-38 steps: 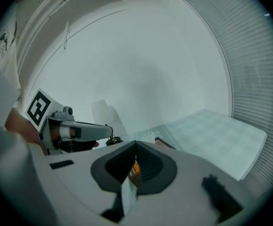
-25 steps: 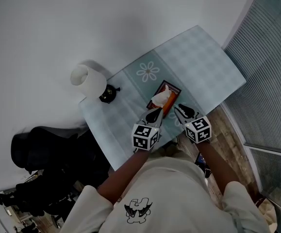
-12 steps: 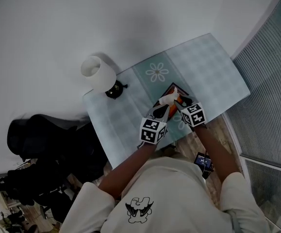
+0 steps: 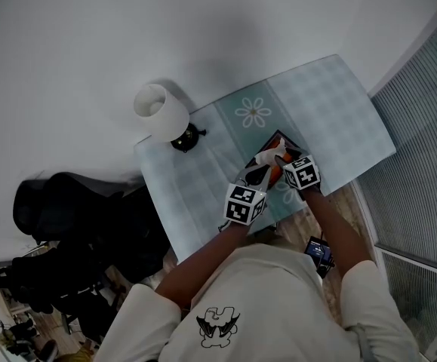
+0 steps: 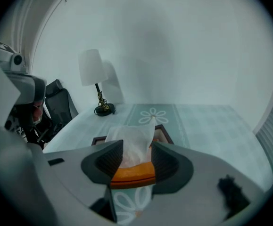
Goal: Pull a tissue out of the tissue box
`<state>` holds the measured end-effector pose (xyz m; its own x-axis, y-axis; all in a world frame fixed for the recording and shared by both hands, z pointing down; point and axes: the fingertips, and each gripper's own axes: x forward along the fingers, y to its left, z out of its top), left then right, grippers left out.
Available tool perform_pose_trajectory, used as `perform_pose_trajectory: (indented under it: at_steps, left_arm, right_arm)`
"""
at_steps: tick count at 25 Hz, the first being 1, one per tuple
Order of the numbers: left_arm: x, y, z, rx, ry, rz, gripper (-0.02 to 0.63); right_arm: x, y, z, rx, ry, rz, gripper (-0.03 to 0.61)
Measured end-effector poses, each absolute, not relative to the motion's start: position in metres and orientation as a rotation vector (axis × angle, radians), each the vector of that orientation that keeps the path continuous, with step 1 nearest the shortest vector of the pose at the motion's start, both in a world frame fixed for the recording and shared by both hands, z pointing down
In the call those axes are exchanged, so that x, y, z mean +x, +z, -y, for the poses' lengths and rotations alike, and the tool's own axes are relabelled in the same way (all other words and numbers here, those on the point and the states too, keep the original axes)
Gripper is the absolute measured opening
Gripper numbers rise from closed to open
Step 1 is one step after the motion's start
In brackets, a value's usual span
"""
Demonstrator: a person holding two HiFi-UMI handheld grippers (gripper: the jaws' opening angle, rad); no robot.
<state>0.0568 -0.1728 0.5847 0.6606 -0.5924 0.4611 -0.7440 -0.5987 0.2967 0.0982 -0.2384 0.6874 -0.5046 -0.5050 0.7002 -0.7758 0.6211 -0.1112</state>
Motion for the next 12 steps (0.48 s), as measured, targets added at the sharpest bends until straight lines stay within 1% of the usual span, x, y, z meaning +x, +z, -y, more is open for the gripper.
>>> perform_pose_trajectory:
  at_steps: [12]
  left_arm:
    - [0.04, 0.633, 0.207, 2.27, 0.52, 1.105, 0.006]
  right_arm:
    - [0.09, 0.704, 0.249, 0.987, 0.554, 2.166, 0.179]
